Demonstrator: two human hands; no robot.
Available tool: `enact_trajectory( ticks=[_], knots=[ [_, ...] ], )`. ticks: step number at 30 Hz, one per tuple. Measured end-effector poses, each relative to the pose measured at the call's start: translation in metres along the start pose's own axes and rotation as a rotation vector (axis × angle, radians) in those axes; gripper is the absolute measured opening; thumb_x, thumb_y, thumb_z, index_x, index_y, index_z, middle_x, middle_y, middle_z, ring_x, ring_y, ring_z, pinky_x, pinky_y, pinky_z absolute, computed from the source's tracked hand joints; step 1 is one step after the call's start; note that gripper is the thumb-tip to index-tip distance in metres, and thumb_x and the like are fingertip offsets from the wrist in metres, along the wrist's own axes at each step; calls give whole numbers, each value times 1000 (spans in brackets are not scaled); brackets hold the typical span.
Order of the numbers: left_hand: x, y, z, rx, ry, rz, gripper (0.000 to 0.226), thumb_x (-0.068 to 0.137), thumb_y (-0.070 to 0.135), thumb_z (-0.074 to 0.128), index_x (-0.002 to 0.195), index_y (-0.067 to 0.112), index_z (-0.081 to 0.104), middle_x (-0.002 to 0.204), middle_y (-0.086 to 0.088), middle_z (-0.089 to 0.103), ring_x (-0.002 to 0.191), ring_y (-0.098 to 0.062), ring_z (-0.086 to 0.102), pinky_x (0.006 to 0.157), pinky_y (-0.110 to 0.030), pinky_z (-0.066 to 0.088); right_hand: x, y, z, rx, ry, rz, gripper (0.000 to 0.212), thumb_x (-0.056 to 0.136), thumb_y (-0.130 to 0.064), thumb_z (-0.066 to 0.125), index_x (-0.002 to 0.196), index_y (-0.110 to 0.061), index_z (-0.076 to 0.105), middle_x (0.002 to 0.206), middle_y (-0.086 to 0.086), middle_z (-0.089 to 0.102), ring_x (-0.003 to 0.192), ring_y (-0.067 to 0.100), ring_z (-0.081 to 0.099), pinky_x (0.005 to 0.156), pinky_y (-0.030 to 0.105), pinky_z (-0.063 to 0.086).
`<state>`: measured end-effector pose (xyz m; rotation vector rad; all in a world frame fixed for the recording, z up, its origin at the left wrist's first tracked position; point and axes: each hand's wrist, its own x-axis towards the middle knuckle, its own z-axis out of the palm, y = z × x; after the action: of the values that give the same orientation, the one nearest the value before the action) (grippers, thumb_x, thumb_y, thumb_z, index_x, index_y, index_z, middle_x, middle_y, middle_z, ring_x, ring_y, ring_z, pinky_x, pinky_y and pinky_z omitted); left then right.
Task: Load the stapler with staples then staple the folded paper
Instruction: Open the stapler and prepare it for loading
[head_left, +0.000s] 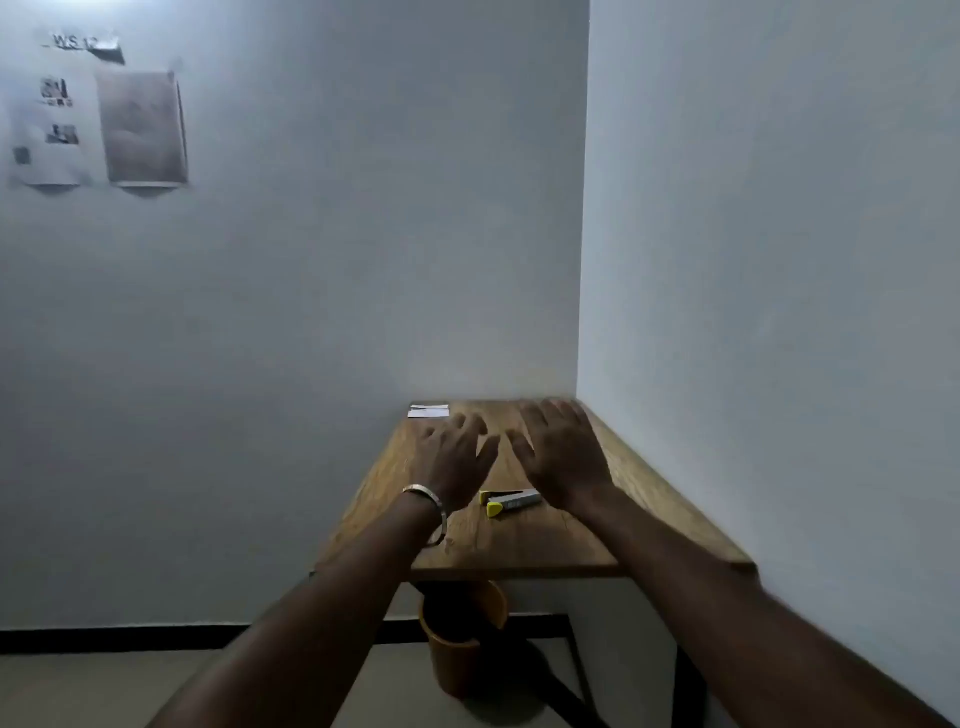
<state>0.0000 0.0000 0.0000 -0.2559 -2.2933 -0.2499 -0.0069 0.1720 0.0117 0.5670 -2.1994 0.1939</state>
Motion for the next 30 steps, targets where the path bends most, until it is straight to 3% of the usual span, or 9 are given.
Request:
enact_trajectory(
  ticks=[3,8,11,13,16,19,25,30],
  knots=[
    [-18,-6,18,-45,-170,-57,28,98,46,44,105,22,57,109,-2,62,83,-16,56,64,-27,36,-21,-3,21,12,-154,-46,33,96,-25,42,120,-14,61,123,7,62,113,27,58,98,36,42],
    [-25,-14,41,-137,-359,-195,51,94,56,49,129,19,54,129,-6,57,114,-23,57,85,-32,45,-40,6,52,122,-437,25,52,98,-21,46,149,-15,41,157,5,38,145,24,32,120,39,25],
    [-26,-14,47,-155,-439,-236,59,93,60,49,133,16,55,131,-9,56,116,-24,55,94,-35,46,-41,10,62,201,-498,81,48,103,-23,39,150,-15,39,158,5,37,148,23,29,122,39,18],
    [-26,-16,50,-156,-458,-232,58,92,61,50,127,16,60,127,-10,57,112,-24,55,90,-34,45,-38,8,65,239,-553,95,40,103,-27,39,139,-15,50,148,8,49,140,26,40,118,41,25],
    [-25,-16,51,-168,-461,-217,56,90,61,53,120,16,65,121,-9,60,107,-24,56,84,-32,44,-35,9,69,291,-524,152,25,100,-30,47,115,-18,63,119,5,65,109,22,58,96,37,43],
    [-22,-18,49,-258,-473,-214,47,93,49,59,121,13,66,119,-8,64,104,-23,60,88,-35,50,-35,8,71,311,-447,178,16,96,-29,52,106,-21,63,109,1,66,94,16,57,79,30,43],
    [-25,-28,47,-548,-446,-272,40,92,19,67,130,16,55,123,-8,65,107,-18,62,96,-35,51,-33,6,72,411,-466,185,16,94,-28,57,108,-25,50,102,-2,59,88,12,54,72,28,44],
    [-24,-29,47,-605,-424,-277,44,92,10,65,132,17,49,122,-8,65,110,-19,62,94,-34,53,-31,0,71,497,-471,173,35,95,-35,58,127,-21,52,118,-1,60,103,16,57,86,34,50]
  ],
)
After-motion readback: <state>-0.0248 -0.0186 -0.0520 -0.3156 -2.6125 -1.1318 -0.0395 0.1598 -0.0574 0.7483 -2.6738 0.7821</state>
